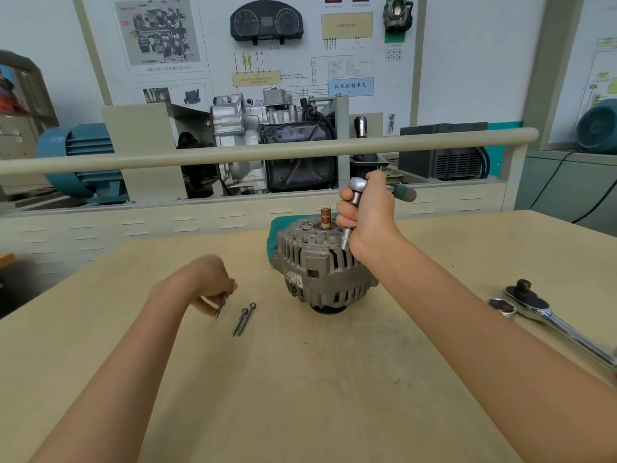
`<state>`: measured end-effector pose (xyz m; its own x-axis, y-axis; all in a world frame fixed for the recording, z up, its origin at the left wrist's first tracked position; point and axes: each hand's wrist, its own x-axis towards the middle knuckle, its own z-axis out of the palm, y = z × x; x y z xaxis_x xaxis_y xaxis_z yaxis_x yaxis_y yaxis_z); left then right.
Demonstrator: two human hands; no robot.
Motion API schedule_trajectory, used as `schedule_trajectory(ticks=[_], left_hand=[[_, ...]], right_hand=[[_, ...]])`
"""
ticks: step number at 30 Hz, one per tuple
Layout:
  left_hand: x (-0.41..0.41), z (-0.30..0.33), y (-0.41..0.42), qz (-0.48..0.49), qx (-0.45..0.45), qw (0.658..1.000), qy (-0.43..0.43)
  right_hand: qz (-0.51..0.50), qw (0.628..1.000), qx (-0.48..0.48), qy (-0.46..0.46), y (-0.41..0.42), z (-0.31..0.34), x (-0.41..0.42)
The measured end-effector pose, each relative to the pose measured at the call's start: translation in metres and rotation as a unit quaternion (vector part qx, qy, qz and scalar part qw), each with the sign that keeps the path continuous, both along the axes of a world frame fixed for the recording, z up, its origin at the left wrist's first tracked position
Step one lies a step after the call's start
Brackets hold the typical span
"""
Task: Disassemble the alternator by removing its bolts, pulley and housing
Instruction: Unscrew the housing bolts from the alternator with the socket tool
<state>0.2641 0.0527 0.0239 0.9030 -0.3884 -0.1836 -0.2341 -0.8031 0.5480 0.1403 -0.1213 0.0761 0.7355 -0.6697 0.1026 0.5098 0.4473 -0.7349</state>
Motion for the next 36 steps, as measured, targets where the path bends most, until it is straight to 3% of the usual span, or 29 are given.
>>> schedule_trajectory(ticks=[5,12,18,32,36], left_hand=[[0.005,-0.012,0.000,-0.013,0.057,0.997,0.050],[0.002,-0.014,-0.010,-0.048,0.137,0.988,0.053],[-0.003,-0.019,-0.019,-0.052,0.157,0.985,0.055],[-0.005,-0.019,-0.022,-0.070,0.154,0.984,0.053],[-0.013,-0.003,-0.024,-0.065,0.138,0.988,0.004]], right_hand=[[0.010,0.999,0.031,-0.014,-0.002,-0.001,-0.003],[-0.007,0.998,0.049,-0.025,-0.001,-0.003,-0.007],[-0.011,0.998,0.048,-0.029,-0.002,-0.001,-0.012],[-0.038,0.980,0.152,-0.119,-0.037,0.018,-0.043],[-0.063,0.976,0.160,-0.135,-0.043,0.017,-0.048]])
